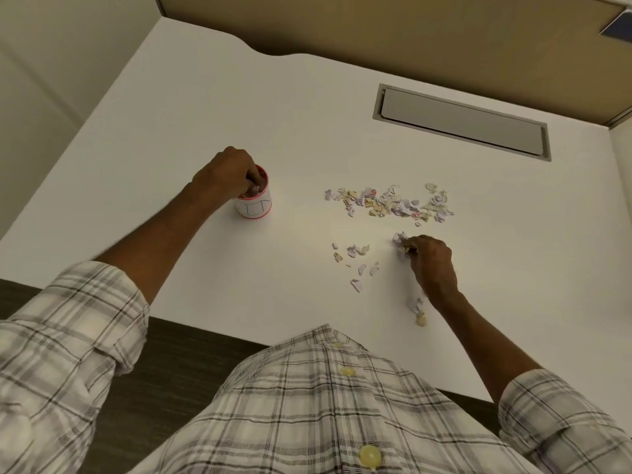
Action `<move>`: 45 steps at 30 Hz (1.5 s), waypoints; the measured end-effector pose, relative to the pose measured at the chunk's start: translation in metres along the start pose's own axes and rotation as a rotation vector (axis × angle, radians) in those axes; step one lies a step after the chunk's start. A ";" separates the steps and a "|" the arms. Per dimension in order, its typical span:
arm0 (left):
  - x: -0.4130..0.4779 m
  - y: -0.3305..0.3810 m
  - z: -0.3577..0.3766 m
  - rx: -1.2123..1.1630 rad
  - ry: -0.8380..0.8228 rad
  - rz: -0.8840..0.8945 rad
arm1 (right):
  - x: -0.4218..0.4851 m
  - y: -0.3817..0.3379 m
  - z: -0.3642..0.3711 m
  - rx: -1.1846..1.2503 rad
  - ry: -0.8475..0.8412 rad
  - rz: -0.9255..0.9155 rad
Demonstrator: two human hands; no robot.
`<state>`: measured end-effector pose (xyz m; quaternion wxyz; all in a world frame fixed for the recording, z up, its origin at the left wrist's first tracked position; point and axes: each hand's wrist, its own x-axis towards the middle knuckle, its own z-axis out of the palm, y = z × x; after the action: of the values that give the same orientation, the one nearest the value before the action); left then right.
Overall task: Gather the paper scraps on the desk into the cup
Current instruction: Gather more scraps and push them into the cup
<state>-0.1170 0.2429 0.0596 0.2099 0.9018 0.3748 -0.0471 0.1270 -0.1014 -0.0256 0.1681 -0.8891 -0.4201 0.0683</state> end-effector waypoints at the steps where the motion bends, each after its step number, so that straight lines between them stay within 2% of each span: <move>1: -0.001 -0.003 -0.002 -0.034 0.025 -0.012 | 0.001 -0.006 0.000 0.032 0.003 0.021; 4: -0.006 -0.012 -0.004 -0.109 0.091 -0.030 | 0.010 -0.031 0.000 0.167 -0.009 0.073; 8: -0.015 -0.016 0.002 -0.204 0.182 -0.048 | 0.028 -0.079 -0.004 0.465 -0.063 0.145; 17: -0.035 -0.020 0.020 -0.324 0.351 -0.030 | 0.075 -0.214 -0.012 0.733 -0.159 -0.109; 21: -0.038 -0.021 0.024 -0.368 0.373 -0.021 | 0.092 -0.256 -0.002 0.649 -0.182 -0.203; 28: -0.040 -0.024 0.021 -0.461 0.402 -0.076 | 0.111 -0.293 0.020 0.507 -0.225 -0.201; 33: -0.041 -0.025 0.022 -0.492 0.408 -0.066 | 0.115 -0.300 0.025 0.461 -0.244 -0.219; 37: -0.038 -0.026 0.022 -0.492 0.394 -0.088 | 0.113 -0.295 0.026 0.466 -0.204 -0.184; 41: -0.037 -0.026 0.022 -0.485 0.383 -0.072 | 0.111 -0.290 0.024 0.440 -0.165 -0.240; 45: -0.036 -0.026 0.019 -0.443 0.382 -0.061 | 0.113 -0.285 0.019 0.423 -0.227 -0.263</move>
<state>-0.1598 0.2280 0.0422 0.3259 0.8149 0.4355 0.2004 -0.0127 0.1582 0.0609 0.3095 -0.7587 -0.5245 0.2311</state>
